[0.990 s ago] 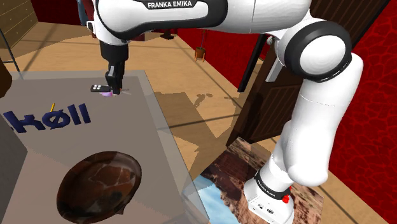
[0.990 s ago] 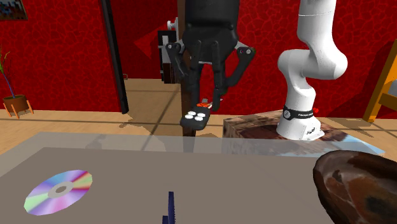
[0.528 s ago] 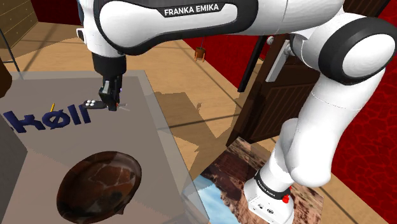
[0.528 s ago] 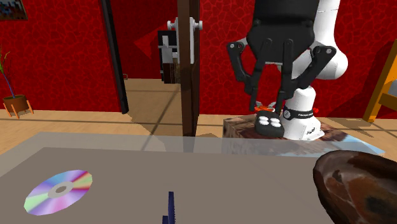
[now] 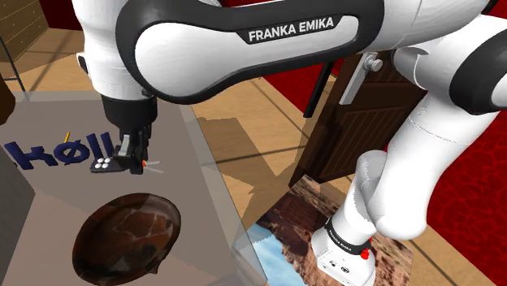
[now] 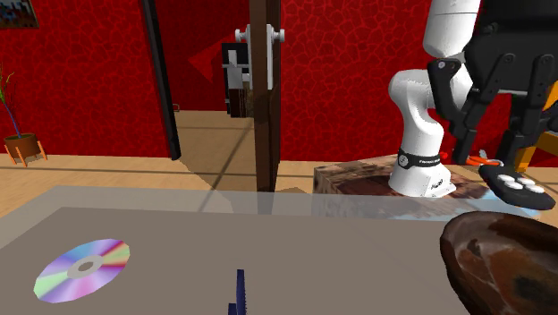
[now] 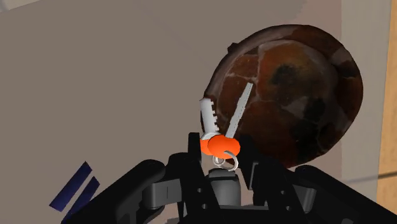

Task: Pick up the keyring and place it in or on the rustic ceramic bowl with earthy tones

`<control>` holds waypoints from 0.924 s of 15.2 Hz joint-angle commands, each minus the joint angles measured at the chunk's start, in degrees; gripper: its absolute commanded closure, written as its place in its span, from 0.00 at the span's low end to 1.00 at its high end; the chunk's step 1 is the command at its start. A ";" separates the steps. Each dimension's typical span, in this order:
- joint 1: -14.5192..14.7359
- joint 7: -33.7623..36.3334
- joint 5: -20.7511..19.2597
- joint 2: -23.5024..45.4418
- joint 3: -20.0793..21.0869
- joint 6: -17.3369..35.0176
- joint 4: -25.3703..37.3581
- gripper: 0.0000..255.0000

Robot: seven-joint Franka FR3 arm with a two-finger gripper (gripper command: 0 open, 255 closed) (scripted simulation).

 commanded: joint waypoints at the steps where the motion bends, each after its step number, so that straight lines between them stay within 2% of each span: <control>1: 1.20 2.42 0.04 -0.78 1.15 -0.44 -0.36 1.00; 6: 4.33 8.74 0.00 -1.98 4.32 -0.72 -1.40 1.00; 14: 4.38 9.24 -0.52 -0.93 4.39 5.27 -6.42 1.00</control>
